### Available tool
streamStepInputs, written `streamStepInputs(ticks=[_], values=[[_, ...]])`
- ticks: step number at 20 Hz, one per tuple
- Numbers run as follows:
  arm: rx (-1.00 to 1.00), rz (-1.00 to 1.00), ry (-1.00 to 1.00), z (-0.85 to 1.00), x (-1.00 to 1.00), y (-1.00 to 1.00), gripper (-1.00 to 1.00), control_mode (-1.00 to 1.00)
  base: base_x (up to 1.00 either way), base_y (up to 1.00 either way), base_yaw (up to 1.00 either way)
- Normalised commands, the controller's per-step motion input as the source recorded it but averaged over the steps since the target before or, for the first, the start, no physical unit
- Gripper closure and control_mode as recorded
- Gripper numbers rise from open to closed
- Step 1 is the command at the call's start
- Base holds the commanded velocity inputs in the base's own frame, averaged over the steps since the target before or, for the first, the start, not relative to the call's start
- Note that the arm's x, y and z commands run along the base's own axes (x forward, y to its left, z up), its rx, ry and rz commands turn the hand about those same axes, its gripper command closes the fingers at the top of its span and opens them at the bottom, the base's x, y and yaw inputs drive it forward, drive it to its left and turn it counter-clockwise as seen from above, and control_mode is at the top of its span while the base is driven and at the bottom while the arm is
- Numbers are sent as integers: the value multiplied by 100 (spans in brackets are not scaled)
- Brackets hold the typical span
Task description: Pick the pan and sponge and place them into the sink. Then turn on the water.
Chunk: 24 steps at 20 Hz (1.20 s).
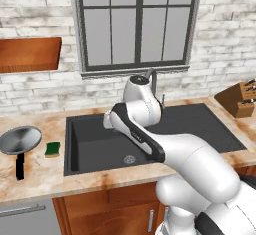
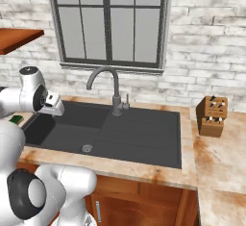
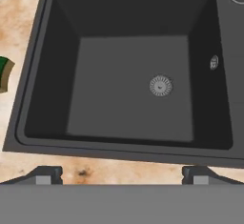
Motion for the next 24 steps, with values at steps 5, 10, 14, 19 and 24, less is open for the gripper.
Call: streamStepInputs(ticks=[5,10,14,19,24], values=[[1,0,0,-25,0,42,-100,-100,0,0,0],[3,0,0,-21,0,41,-100,-100,0,0,0],[3,0,0,-21,0,42,-100,-100,0,0,0],[4,0,0,-15,3,39,-100,-100,0,0,0],[1,0,1,-13,11,44,-100,-100,0,0,0]])
